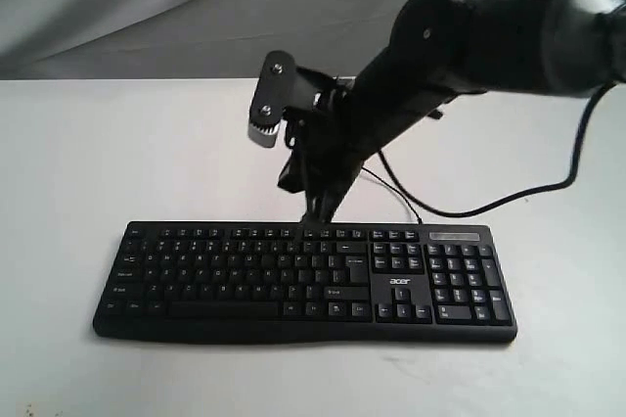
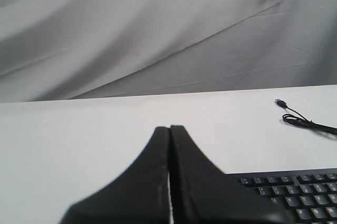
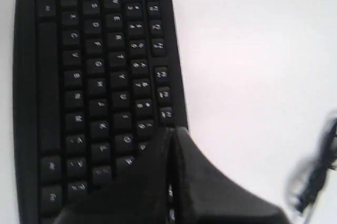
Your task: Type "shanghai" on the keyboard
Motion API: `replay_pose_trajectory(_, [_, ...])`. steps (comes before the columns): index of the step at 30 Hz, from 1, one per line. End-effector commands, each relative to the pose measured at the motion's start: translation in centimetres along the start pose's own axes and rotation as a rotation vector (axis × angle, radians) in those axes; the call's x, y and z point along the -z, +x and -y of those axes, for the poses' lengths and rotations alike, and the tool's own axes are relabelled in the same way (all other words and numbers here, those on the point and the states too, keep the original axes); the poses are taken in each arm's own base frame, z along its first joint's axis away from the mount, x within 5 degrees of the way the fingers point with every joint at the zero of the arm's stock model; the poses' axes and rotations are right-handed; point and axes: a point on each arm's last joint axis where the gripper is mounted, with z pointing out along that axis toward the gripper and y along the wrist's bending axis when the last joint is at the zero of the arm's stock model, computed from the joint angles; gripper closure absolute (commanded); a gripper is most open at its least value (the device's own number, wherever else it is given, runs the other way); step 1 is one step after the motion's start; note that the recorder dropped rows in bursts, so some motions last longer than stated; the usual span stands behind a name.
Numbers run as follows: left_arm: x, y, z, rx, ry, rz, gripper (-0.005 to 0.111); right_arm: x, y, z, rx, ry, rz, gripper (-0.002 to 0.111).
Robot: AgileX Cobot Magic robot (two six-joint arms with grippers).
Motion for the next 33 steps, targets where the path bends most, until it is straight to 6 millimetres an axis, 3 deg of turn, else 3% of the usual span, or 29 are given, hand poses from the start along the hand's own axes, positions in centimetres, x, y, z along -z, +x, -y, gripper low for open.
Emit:
replay_pose_trajectory(1, [0.0,0.0,0.0,0.002,0.007,0.007,0.107,3.4,-0.4,0.3,0.079,0.074,-0.010,0.108])
replay_pose_trajectory(12, [0.0,0.0,0.0,0.002,0.007,0.007,0.107,4.3,-0.9,0.5,0.070,0.108,0.017,0.108])
replay_pose_trajectory(17, [0.0,0.0,0.0,0.002,0.007,0.007,0.107,5.6,-1.7,1.2,-0.446,0.196,0.136,0.108])
replay_pose_trajectory(19, [0.0,0.0,0.0,0.002,0.007,0.007,0.107,5.9,-1.7,1.9,-0.573,0.271,0.168,0.108])
replay_pose_trajectory(23, [0.0,0.0,0.0,0.002,0.007,0.007,0.107,7.9,-1.5,2.5,-0.749,0.390,0.188,0.108])
replay_pose_trajectory(29, [0.0,0.0,0.0,0.002,0.007,0.007,0.107,12.5,-1.8,1.9,-0.664,0.518,0.256,0.108])
replay_pose_trajectory(33, [0.0,0.0,0.0,0.002,0.007,0.007,0.107,14.9,-0.3,1.8,-0.691,0.570,0.293,0.108])
